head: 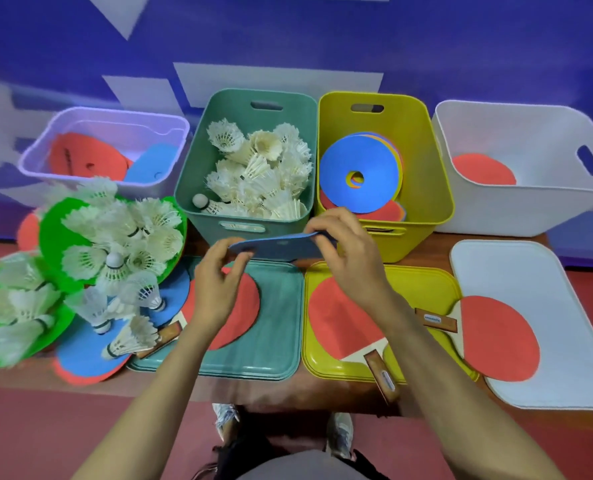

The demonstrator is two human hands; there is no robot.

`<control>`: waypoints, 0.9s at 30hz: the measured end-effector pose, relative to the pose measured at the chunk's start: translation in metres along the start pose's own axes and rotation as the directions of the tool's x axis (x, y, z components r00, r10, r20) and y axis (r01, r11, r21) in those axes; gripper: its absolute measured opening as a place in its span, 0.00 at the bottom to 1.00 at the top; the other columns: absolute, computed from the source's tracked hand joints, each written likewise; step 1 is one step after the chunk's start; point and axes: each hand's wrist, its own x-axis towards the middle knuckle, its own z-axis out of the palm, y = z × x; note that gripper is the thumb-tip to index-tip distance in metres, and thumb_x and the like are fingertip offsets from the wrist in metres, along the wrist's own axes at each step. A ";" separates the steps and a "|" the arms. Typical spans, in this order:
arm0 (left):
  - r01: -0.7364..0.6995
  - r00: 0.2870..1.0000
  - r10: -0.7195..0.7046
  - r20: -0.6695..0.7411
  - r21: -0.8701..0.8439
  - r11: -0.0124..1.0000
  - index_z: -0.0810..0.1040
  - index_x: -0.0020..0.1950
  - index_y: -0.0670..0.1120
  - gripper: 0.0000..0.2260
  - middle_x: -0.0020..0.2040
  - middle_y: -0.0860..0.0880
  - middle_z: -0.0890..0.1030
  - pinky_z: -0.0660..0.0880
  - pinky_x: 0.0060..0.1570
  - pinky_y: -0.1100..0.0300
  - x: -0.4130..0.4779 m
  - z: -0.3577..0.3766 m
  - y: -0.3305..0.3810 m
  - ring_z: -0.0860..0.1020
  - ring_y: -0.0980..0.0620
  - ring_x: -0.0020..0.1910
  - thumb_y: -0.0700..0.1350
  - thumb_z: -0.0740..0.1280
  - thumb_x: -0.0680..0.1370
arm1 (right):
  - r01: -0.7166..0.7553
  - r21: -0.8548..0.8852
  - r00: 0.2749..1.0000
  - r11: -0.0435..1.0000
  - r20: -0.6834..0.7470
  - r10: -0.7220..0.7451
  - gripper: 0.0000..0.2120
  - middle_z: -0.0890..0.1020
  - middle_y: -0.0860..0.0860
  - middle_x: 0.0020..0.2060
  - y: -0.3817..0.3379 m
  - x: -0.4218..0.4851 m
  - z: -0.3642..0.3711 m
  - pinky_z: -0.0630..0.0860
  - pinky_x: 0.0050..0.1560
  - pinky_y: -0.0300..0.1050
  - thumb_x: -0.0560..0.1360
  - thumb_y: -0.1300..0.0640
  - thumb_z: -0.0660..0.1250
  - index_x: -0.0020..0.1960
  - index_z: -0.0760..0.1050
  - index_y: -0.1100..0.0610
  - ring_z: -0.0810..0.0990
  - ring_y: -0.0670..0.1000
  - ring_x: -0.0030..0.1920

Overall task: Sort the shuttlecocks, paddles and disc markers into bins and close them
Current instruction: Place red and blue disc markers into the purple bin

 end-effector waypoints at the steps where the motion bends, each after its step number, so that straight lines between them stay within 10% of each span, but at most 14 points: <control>1: -0.010 0.998 0.007 -0.059 -0.042 0.999 0.78 0.48 0.52 0.07 0.45 0.47 0.81 0.74 0.45 0.60 0.005 -0.008 0.004 0.79 0.52 0.43 0.40 0.68 0.76 | 0.026 0.017 0.999 1.000 -0.023 -0.026 0.06 0.78 0.53 0.46 -0.008 0.012 0.003 0.73 0.46 0.39 0.75 0.64 0.62 0.47 0.78 0.60 0.75 0.45 0.48; 6: -0.057 0.955 -0.005 -0.297 -0.201 0.978 0.76 0.47 0.58 0.07 0.43 0.56 0.81 0.75 0.46 0.61 0.050 -0.067 0.018 0.78 0.55 0.42 0.45 0.69 0.74 | 0.094 0.126 0.993 0.988 -0.077 -0.085 0.07 0.75 0.49 0.45 -0.046 0.075 0.038 0.71 0.48 0.33 0.73 0.69 0.65 0.46 0.78 0.61 0.73 0.38 0.47; 11: 0.005 0.971 -0.056 -0.234 -0.215 0.977 0.75 0.55 0.54 0.11 0.48 0.51 0.81 0.77 0.54 0.48 0.110 -0.136 -0.006 0.80 0.51 0.46 0.40 0.67 0.76 | 0.070 0.147 0.991 0.987 -0.127 -0.052 0.07 0.76 0.46 0.45 -0.082 0.144 0.112 0.73 0.45 0.37 0.73 0.67 0.66 0.49 0.78 0.59 0.73 0.38 0.45; 17: 0.095 0.956 -0.150 -0.252 -0.217 0.972 0.71 0.62 0.50 0.17 0.46 0.47 0.79 0.80 0.42 0.50 0.174 -0.202 -0.036 0.79 0.49 0.42 0.37 0.66 0.75 | -0.105 -0.057 0.978 0.993 0.175 0.113 0.28 0.73 0.56 0.63 -0.105 0.204 0.190 0.73 0.56 0.50 0.76 0.65 0.61 0.73 0.61 0.51 0.74 0.56 0.58; 20: 0.126 0.966 -0.140 -0.219 -0.077 0.989 0.67 0.65 0.44 0.21 0.52 0.44 0.76 0.80 0.41 0.49 0.219 -0.221 -0.056 0.79 0.49 0.39 0.33 0.66 0.74 | -0.148 -0.212 0.936 0.966 0.286 0.206 0.37 0.69 0.60 0.64 -0.106 0.234 0.230 0.73 0.55 0.56 0.73 0.70 0.57 0.76 0.49 0.50 0.73 0.63 0.58; 27: 0.179 0.965 -0.249 0.082 0.489 0.854 0.65 0.69 0.37 0.26 0.65 0.37 0.71 0.63 0.58 0.54 0.302 -0.222 -0.125 0.69 0.39 0.63 0.31 0.66 0.71 | -0.153 -0.424 0.874 0.893 0.364 0.322 0.24 0.71 0.62 0.62 -0.071 0.298 0.305 0.69 0.55 0.53 0.72 0.72 0.56 0.68 0.63 0.62 0.72 0.64 0.60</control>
